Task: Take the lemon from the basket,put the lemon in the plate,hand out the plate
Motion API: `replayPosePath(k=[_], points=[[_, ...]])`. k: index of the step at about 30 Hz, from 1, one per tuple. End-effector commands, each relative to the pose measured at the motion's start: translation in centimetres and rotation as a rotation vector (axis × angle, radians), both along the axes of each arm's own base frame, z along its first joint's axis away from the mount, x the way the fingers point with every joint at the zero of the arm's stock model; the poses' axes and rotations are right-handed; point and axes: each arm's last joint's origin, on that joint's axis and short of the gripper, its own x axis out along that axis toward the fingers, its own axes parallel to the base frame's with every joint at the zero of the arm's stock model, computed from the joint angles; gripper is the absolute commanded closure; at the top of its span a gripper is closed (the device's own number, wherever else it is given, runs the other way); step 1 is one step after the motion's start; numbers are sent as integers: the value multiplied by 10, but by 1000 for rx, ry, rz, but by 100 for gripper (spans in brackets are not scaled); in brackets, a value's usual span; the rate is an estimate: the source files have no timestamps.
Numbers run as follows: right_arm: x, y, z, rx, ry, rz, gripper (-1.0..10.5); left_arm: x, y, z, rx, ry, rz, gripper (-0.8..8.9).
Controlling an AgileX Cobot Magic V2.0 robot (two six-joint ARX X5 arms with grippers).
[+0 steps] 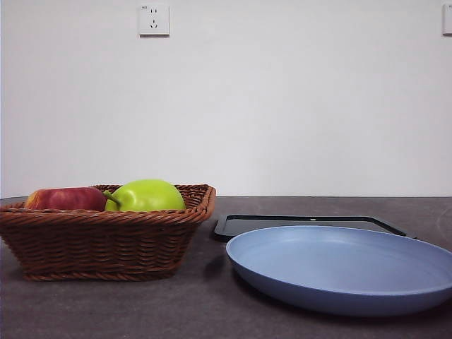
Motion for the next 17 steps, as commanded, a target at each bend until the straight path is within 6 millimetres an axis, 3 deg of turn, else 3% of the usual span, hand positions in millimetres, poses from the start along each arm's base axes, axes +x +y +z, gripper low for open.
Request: replayPosePath(k=[1,5,10,17], points=[[0,0,-3,174,27,-26,943,1,-2,-2,-139,-11,-67,805],[0,0,-3,325,49,-52,943,0,-6,-1,-230,-8,-204,805],[0,1,-2,338,54,-35,943,0,-10,4,-310,-32,-340,806],[-2,2,14,344,49,1,943,-3,-11,14,-378,10,-343,806]])
